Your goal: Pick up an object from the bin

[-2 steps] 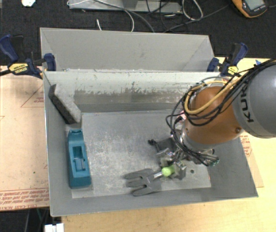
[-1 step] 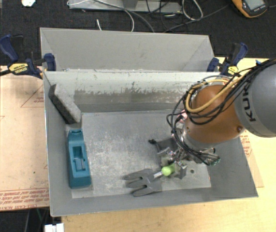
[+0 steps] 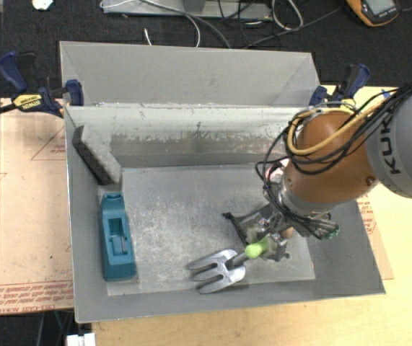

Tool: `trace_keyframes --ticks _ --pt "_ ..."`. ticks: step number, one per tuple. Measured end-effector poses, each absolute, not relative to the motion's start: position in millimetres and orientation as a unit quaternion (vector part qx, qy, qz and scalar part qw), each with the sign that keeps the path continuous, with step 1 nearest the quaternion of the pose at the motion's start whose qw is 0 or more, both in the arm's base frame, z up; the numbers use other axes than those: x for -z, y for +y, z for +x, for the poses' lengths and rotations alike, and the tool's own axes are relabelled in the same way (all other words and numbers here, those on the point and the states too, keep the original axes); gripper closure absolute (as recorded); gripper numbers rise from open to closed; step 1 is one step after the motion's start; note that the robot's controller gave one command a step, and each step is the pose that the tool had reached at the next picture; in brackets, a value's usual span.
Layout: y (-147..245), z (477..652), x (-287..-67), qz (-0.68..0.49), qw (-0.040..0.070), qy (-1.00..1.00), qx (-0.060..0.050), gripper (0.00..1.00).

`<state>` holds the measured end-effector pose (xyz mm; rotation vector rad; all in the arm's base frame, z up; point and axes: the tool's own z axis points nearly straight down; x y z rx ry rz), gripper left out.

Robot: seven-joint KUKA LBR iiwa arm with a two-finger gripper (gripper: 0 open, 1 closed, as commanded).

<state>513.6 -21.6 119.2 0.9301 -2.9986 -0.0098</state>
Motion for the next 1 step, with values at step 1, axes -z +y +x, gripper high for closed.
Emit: trace_keyframes --ticks 1 --pt "-21.3 514.5 -158.6 0.296 -0.001 -0.955 0.003 1.00"
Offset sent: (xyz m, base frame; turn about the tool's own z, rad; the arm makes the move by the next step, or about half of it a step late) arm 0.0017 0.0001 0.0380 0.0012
